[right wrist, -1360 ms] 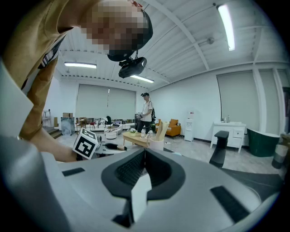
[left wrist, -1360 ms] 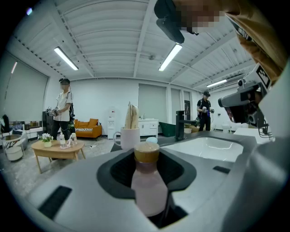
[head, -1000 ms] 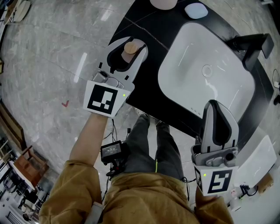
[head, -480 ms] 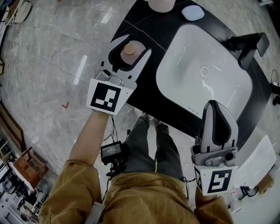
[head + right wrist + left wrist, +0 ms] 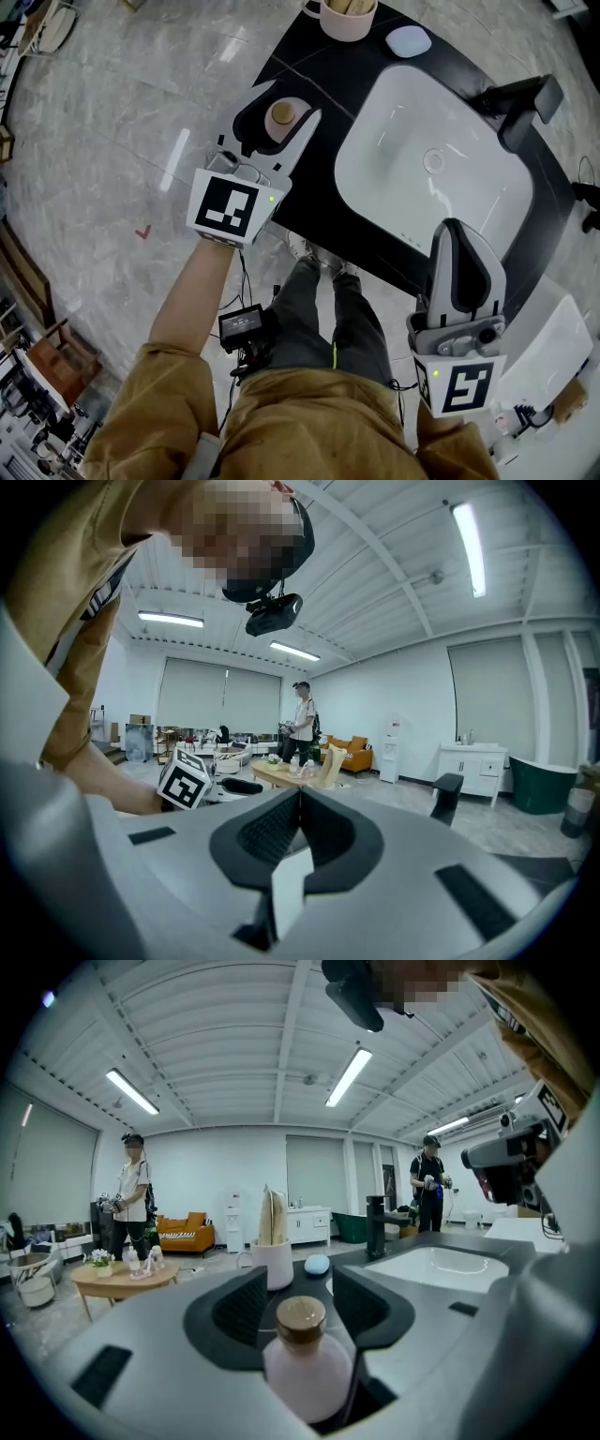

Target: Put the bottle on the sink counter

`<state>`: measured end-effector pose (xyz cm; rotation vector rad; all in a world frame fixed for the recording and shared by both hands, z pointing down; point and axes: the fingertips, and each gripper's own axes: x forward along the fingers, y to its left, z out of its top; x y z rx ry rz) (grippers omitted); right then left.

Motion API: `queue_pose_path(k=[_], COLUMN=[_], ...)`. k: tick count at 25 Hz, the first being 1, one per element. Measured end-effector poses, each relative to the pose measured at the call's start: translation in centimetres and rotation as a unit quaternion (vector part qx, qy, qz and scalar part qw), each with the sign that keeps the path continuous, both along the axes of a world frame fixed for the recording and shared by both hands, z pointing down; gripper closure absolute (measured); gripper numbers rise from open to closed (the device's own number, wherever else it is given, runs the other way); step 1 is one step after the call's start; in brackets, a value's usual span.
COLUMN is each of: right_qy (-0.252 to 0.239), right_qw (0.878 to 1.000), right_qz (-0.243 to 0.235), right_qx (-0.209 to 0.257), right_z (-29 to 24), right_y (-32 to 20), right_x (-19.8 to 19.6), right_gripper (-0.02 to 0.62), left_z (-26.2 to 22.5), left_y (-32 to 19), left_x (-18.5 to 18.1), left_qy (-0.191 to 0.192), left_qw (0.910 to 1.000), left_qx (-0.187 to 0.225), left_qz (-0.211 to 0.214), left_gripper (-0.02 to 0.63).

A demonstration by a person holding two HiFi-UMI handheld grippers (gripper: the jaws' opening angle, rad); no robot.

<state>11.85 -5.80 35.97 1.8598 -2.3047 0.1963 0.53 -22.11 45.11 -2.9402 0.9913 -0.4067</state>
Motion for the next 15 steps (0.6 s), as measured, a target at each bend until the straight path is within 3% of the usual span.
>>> queue_pose_path(k=[15], right_qy=[0.002], right_qw=[1.0], right_qz=[-0.005], right_qx=[0.024], right_z=[-3.0], right_y=[0.7], right_x=[-0.3], right_gripper=[0.591], left_z=[-2.9], left_y=[0.7], left_x=[-1.1], left_qy=[-0.004], left_qw=[0.9998], left_qx=[0.01], left_qz=[-0.019], left_gripper=[0.42])
